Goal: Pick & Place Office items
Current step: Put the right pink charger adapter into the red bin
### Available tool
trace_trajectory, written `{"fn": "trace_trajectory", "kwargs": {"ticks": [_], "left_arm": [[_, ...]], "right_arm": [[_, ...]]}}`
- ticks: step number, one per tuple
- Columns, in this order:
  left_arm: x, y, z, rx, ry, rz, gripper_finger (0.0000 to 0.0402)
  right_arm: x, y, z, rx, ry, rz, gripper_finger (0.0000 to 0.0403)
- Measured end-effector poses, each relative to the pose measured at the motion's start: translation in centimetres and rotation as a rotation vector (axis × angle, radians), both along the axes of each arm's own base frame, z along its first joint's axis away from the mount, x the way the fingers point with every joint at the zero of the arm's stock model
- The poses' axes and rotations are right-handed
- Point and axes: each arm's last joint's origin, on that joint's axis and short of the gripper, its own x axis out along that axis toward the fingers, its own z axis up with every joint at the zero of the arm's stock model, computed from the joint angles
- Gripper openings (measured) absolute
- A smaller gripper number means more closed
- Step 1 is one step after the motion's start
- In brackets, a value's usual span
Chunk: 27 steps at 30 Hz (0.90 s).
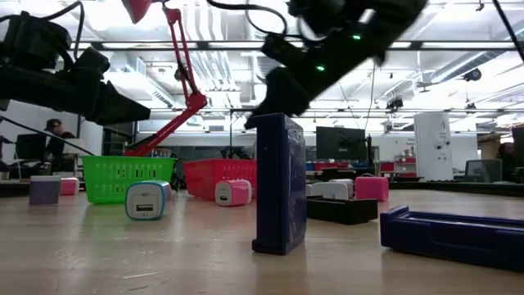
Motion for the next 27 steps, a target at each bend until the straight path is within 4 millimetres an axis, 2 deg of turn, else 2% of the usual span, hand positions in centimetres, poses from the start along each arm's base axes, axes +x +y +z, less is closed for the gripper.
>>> {"fn": "trace_trajectory", "kwargs": {"ticks": [8, 17, 27], "left_arm": [[0.0, 0.0, -0.1, -0.004, 0.009, 0.0, 0.0257], [0.1, 0.0, -0.1, -0.006, 0.011, 0.0, 0.0257], [0.1, 0.0, -0.2, -0.007, 0.015, 0.0, 0.0257]], "right_arm": [[-5.3, 2.2, -1.0, 0.012, -0.055, -0.188, 0.0201], [-10.6, 2.2, -2.8, 0.159, -0.048, -0.285, 0.0201], [-13.8, 2.9, -4.1, 0.257, 0.007, -0.346, 0.0201]]}}
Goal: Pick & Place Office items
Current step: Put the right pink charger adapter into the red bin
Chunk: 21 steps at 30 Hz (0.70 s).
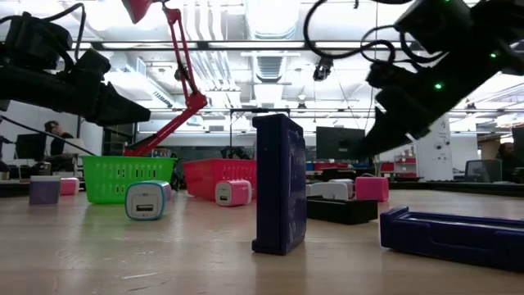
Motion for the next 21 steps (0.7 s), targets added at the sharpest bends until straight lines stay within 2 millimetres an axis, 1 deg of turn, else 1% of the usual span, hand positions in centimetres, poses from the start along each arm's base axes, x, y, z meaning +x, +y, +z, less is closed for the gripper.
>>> {"fn": "trace_trajectory", "kwargs": {"ticks": [6, 21], "left_arm": [[0.0, 0.0, 0.0, 0.0, 0.0, 0.0, 0.0257], [0.0, 0.0, 0.0, 0.0, 0.0, 0.0, 0.0257]], "right_arm": [[-0.7, 0.2, -1.0, 0.039, 0.026, -0.009, 0.0201], [-0.2, 0.4, -3.3, 0.072, 0.095, -0.007, 0.02]]}}
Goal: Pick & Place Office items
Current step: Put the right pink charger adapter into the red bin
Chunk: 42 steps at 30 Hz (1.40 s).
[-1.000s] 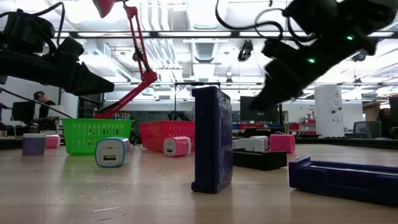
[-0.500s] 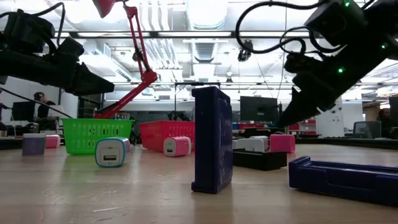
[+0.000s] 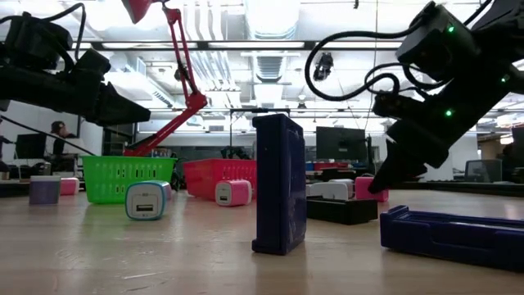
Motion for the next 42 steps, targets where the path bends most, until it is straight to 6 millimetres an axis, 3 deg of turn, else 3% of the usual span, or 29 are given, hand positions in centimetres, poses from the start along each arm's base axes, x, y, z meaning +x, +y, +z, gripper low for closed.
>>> {"fn": "trace_trajectory", "kwargs": {"ticks": [13, 23, 31, 42], "left_arm": [[0.0, 0.0, 0.0, 0.0, 0.0, 0.0, 0.0257], [0.0, 0.0, 0.0, 0.0, 0.0, 0.0, 0.0257], [0.0, 0.0, 0.0, 0.0, 0.0, 0.0, 0.0257], [0.0, 0.0, 0.0, 0.0, 0.0, 0.0, 0.0257]], "right_arm": [[0.2, 0.0, -0.3, -0.01, 0.002, 0.006, 0.0148], [0.5, 0.1, 0.1, -0.014, -0.008, 0.011, 0.0151], [1.1, 0.2, 2.6, -0.019, -0.101, 0.036, 0.0155], [3.1, -1.8, 8.6, -0.221, -0.224, 0.15, 0.0159]]}}
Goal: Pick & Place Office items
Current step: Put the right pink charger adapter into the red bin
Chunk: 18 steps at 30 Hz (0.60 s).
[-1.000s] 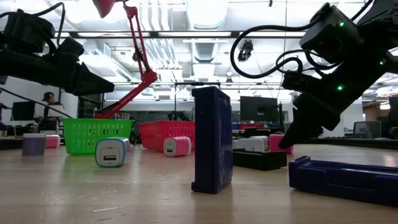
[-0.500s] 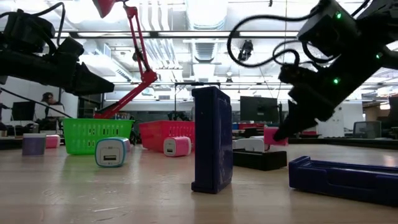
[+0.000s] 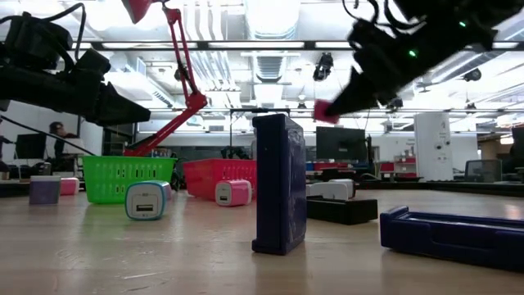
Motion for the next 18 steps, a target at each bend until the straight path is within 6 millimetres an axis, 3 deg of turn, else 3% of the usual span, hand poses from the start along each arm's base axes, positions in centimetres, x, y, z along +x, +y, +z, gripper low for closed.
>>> {"fn": "trace_trajectory", "kwargs": {"ticks": [10, 18], "left_arm": [[0.0, 0.0, 0.0, -0.001, 0.002, 0.0, 0.0257], [0.0, 0.0, -0.1, -0.003, 0.007, 0.0, 0.0257]], "right_arm": [[4.4, -3.8, 1.0, 0.039, -0.021, 0.116, 0.0163], [9.5, -5.0, -0.3, 0.006, 0.053, 0.159, 0.0158]]}}
